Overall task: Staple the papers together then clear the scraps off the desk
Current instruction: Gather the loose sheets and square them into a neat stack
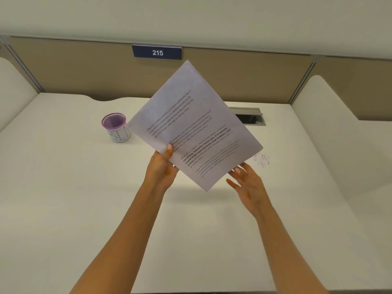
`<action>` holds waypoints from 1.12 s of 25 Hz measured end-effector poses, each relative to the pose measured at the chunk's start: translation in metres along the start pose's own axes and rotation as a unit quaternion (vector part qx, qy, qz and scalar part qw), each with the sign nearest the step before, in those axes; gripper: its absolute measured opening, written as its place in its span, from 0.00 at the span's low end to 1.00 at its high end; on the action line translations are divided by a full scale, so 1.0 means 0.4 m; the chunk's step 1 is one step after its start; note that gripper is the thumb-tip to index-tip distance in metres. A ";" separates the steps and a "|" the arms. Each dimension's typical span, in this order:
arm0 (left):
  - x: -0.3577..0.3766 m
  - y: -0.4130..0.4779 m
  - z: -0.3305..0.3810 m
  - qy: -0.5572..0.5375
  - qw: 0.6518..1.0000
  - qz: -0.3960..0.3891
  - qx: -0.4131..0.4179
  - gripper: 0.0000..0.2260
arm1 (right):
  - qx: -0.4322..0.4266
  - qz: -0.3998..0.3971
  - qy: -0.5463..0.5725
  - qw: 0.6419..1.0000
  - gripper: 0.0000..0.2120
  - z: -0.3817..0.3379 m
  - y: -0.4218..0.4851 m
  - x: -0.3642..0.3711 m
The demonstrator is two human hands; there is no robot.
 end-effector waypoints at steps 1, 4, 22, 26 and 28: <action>0.003 -0.002 -0.013 -0.017 1.000 0.006 -0.014 0.19 | -0.007 -0.019 0.007 1.000 0.16 0.007 -0.003 0.029; -0.001 -0.010 -0.041 -0.072 0.996 0.016 -0.040 0.19 | -0.024 0.001 0.055 0.998 0.19 0.004 -0.001 0.067; -0.134 0.002 0.128 0.293 0.954 0.068 0.000 0.17 | -0.019 0.041 -0.044 0.998 0.13 -0.073 -0.002 -0.062; -0.058 0.013 0.114 0.389 0.921 -0.022 0.022 0.14 | -0.014 0.022 -0.096 0.995 0.13 -0.084 0.011 -0.068; -0.058 0.018 0.104 0.373 0.927 -0.006 0.041 0.12 | -0.026 0.017 -0.105 0.994 0.13 -0.093 0.016 -0.060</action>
Point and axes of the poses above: each hand's wrist, its own y-axis towards the middle knuckle, its own x-axis out of the palm, z = x × y, the point moved 7 cm from there along y, towards the middle knuckle, and after that the axes turned 3 degrees about -x, right-handed, at the moved point
